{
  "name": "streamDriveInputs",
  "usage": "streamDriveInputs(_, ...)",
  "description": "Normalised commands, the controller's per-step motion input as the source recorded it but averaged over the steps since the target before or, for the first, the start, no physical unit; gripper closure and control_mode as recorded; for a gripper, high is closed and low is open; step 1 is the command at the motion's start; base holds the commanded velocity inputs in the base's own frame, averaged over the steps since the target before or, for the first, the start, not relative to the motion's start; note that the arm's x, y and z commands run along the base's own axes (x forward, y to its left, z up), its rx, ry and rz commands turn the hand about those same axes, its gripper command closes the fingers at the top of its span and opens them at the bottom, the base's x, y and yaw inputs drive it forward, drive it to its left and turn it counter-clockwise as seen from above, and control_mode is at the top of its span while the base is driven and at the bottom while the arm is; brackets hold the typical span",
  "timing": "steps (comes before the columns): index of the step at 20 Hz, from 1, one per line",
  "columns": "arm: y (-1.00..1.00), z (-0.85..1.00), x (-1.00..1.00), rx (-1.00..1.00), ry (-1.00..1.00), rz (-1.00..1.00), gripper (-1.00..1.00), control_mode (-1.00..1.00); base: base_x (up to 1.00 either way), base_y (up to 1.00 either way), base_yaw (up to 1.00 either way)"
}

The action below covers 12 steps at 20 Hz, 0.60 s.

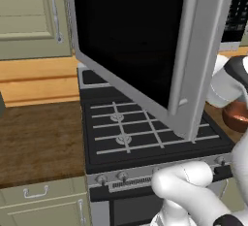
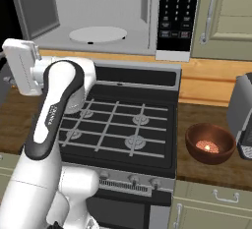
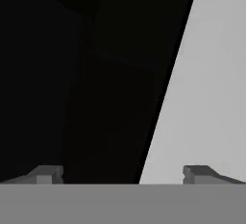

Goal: Open the microwave, place the bowl with waffle inside the microwave, then close the microwave door and turn it on.

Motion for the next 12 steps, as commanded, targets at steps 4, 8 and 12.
streamDriveInputs(4,1.00,-0.06,-0.87,-0.16,-0.08,0.42,-1.00,-1.00,0.00,0.00,0.00)
streamDriveInputs(8,0.56,-0.08,-0.13,-0.07,0.13,0.23,-1.00,-1.00,0.00,0.00,0.00)
streamDriveInputs(12,-0.45,-0.05,0.14,-0.11,0.20,-0.06,-1.00,-1.00,0.00,0.00,0.00)
